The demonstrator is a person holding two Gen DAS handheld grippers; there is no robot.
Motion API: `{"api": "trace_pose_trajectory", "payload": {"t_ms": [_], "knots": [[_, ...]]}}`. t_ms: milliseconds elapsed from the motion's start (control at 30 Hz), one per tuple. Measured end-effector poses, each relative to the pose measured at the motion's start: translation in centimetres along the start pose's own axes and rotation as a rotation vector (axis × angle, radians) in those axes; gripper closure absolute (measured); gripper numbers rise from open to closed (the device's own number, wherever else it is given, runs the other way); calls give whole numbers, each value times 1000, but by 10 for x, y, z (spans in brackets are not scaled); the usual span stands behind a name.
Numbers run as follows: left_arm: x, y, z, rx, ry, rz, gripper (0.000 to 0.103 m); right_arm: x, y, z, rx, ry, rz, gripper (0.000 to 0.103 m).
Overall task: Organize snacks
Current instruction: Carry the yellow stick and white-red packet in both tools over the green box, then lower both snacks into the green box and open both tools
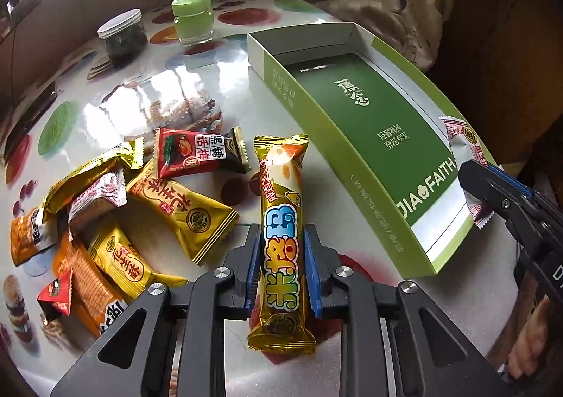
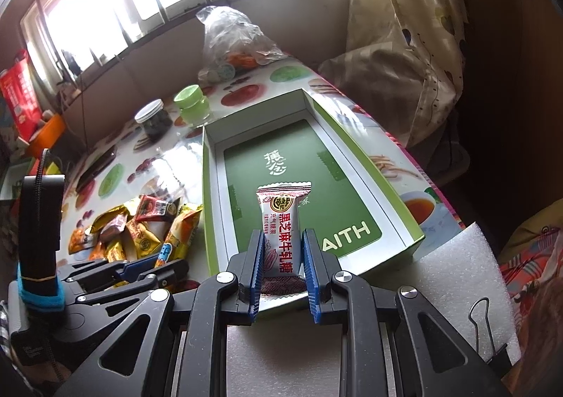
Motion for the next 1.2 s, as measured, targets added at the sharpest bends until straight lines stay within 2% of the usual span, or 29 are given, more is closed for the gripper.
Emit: {"api": "trace_pose_trajectory", "payload": {"t_ms": [233, 500, 700, 900, 1200], "knots": [[13, 11, 22, 47, -46, 6, 79, 3, 5, 0, 6, 2, -2, 83], [38, 44, 38, 101, -133, 29, 79, 5, 22, 0, 26, 6, 29, 83], [56, 61, 21, 96, -211, 89, 79, 15, 33, -17, 4, 7, 50, 83], [64, 68, 0, 73, -205, 103, 79, 29, 37, -38, -21, -2, 55, 83], [65, 64, -25, 36, -202, 138, 79, 29, 30, -57, -54, -5, 112, 82]]}}
Point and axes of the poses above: each gripper's, at about its wrist camera, not at the fingertips, and z roughly against the way its jaws point, x to its right, y to its top, the point moved 10 cm from there along -z, roughly the way its jaws point, and after that the axes turned 13 degrees about -y, right-handed, at the moved point
